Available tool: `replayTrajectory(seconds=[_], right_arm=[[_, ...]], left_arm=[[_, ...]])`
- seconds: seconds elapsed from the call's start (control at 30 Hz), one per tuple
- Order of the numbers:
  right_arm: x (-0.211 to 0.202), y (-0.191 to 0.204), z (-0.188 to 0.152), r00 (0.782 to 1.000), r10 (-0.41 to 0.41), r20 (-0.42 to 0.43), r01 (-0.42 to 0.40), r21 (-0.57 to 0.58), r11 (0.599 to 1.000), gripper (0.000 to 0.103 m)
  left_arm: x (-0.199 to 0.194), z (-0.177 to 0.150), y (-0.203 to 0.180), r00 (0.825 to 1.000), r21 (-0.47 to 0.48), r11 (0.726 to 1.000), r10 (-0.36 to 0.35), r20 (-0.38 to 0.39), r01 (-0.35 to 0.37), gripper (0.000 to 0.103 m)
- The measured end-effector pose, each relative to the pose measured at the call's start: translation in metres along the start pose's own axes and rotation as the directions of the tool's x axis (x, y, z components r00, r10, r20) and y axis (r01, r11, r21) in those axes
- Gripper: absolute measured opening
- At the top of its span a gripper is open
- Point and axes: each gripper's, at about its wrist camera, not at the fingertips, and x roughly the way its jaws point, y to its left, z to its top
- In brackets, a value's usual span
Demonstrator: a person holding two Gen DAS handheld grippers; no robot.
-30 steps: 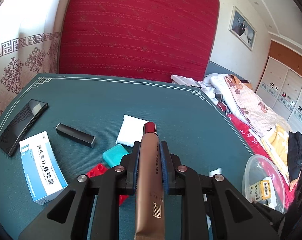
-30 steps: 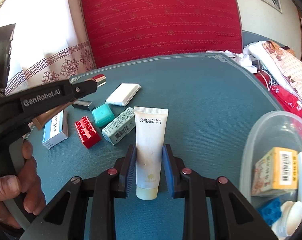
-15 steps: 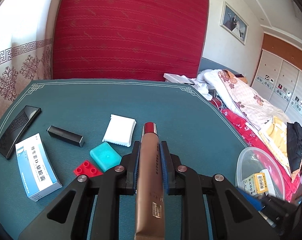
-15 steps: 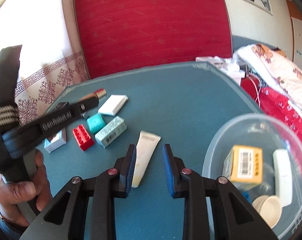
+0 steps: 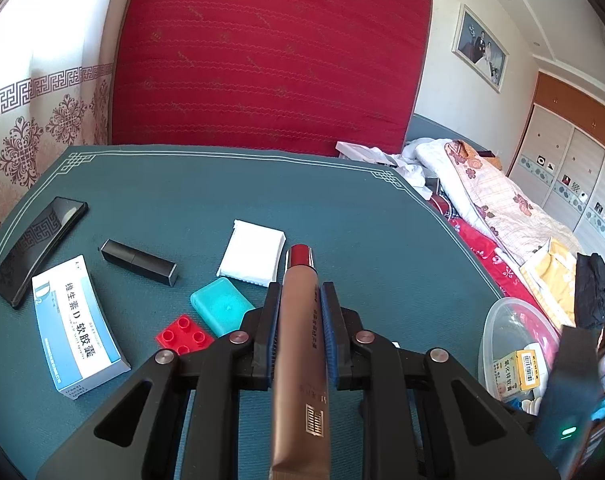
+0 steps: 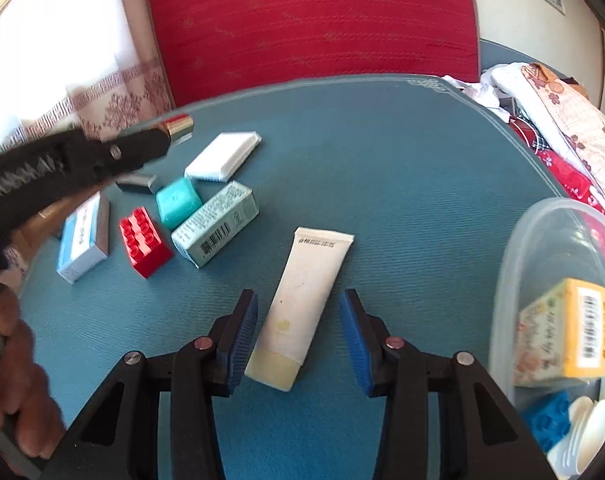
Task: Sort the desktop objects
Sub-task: 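Lift both tubes and carry them over the clear bowl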
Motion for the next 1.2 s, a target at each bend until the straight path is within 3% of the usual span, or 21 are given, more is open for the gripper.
replayTrajectory(seconds=[0.07, 0.17, 0.57, 1.2], right_arm=[[0.002, 0.003, 0.001, 1.0, -0.022, 0.006, 0.022, -0.023, 0.999, 0.044], [0.001, 0.002, 0.003, 1.0, -0.019, 0.008, 0.02, -0.024, 1.0, 0.03], [-0.044, -0.015, 0.003, 0.995, 0.023, 0.102, -0.028, 0.049, 0.998, 0.03], [-0.102, -0.079, -0.01, 0.975, -0.131, 0.177, 0.103, 0.162, 0.981, 0.03]], left_arm=[[0.001, 0.0, 0.001, 1.0, -0.004, 1.0, 0.001, -0.001, -0.001, 0.021], [0.0, 0.0, 0.001, 1.0, -0.006, 1.0, 0.0, -0.002, 0.0, 0.021], [-0.001, -0.002, -0.007, 1.0, 0.011, 1.0, -0.005, -0.002, 0.005, 0.021], [-0.008, -0.015, -0.053, 0.997, 0.126, 0.989, -0.072, -0.016, 0.074, 0.021]])
